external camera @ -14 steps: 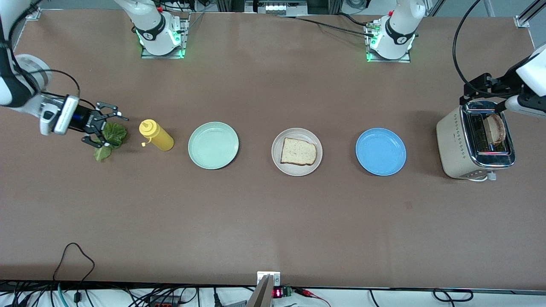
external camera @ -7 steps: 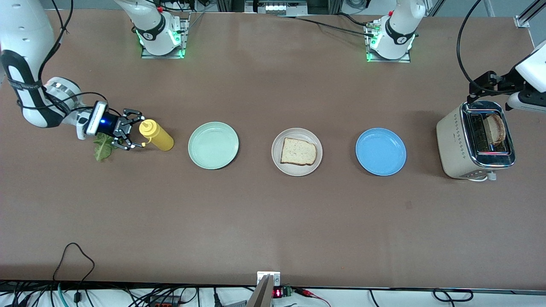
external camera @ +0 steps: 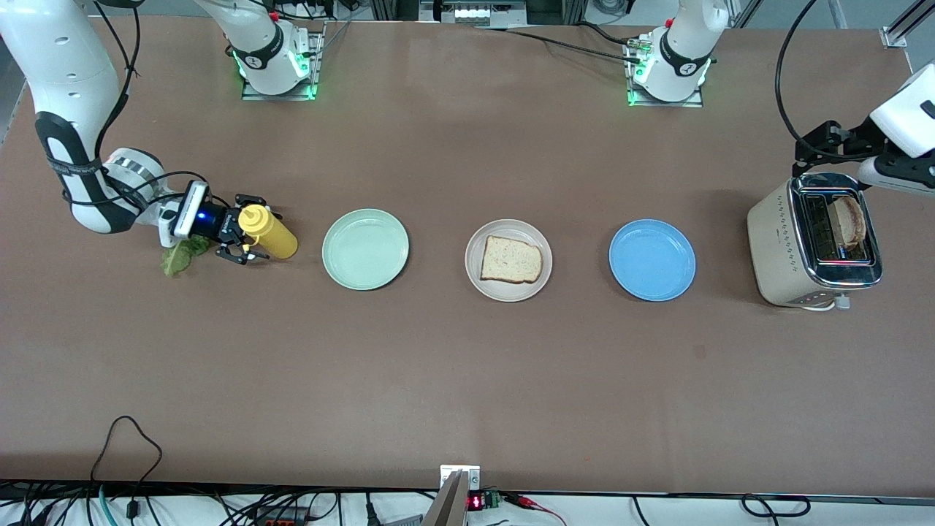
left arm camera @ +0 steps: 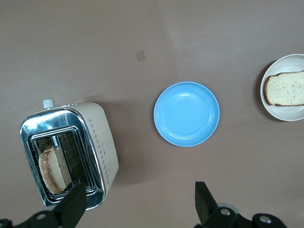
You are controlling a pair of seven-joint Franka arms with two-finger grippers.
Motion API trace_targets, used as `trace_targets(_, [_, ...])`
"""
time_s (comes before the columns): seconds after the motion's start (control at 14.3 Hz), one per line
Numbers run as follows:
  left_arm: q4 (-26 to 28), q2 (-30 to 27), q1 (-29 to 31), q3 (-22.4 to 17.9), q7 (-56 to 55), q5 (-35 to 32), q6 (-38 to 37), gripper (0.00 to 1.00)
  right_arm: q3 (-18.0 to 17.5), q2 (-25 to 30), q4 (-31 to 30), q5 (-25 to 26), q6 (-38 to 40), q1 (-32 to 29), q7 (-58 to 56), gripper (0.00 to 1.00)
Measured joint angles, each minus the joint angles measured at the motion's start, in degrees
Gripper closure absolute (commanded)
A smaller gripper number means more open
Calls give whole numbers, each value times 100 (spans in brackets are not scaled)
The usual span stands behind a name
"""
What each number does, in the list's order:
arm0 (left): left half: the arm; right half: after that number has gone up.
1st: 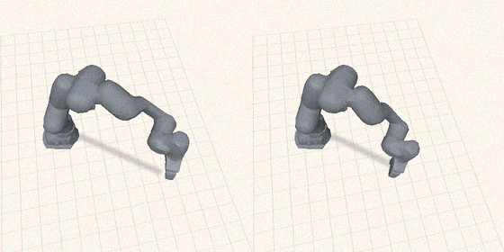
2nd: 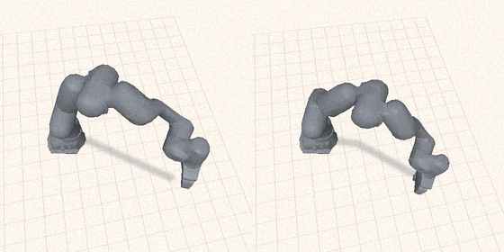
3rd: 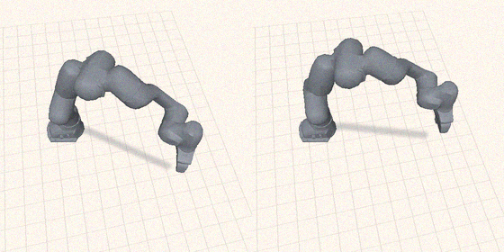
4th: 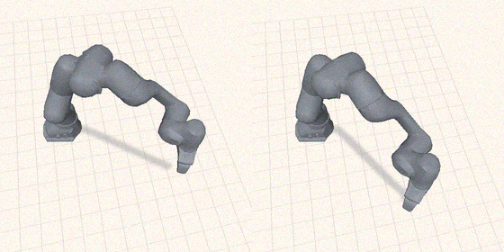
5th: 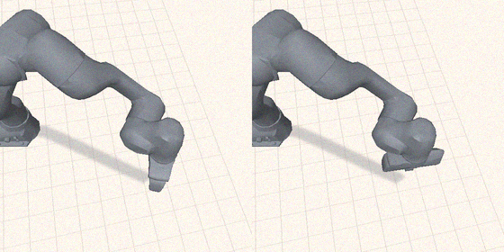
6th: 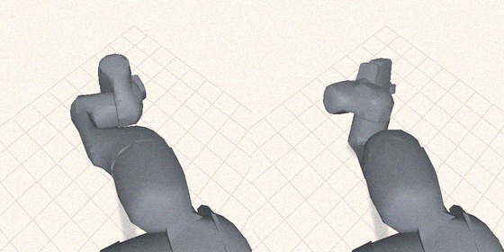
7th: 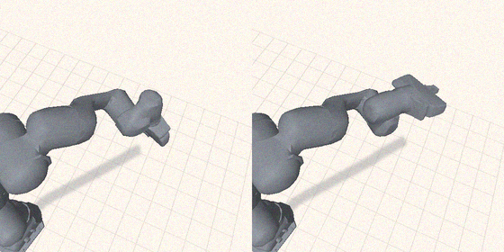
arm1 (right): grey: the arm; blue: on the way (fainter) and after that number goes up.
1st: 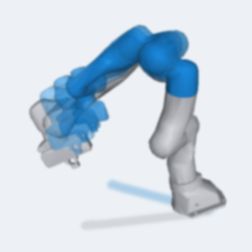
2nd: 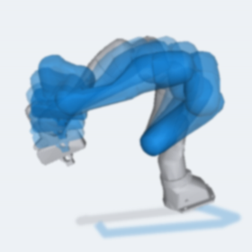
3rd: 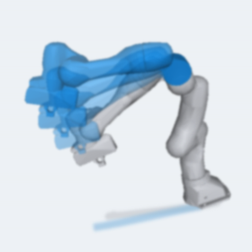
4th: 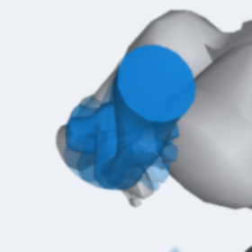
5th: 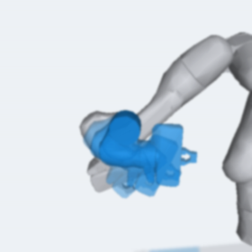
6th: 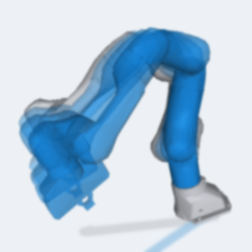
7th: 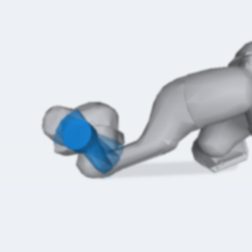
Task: Make sandwich in beige plate with both arms
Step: 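Grasp the yellow squeeze bottle with the right gripper, then carry the yellow bottle over the bread on the beige plate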
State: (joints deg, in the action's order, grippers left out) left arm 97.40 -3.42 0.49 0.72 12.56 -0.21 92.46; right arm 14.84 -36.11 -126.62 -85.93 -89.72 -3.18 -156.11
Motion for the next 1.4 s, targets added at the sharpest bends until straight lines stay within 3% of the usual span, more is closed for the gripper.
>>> trace_targets(0.21, [-12, 0, -5, 116, 0, -9, 0, 0, 0, -20, 10, -21, 1, 48, -2, 51])
trace_targets(0.35, [-16, 0, -5, 119, 0, -13, 0, 0, 1, -20, 12, -22, 11, 53, -3, 68])
trace_targets(0.84, [-51, 0, -5, 171, 0, -14, -10, 0, 9, -14, 224, -25, -46, 186, 180, 72])
trace_targets(1.05, [-52, 0, -5, 171, 0, -14, -11, 0, 12, 222, 548, 42, -536, 463, 791, 72])
trace_targets(1.4, [-52, 0, -5, 171, 0, -14, -16, 0, 12, 1145, 1222, 1040, -2017, 1375, 2844, 72])
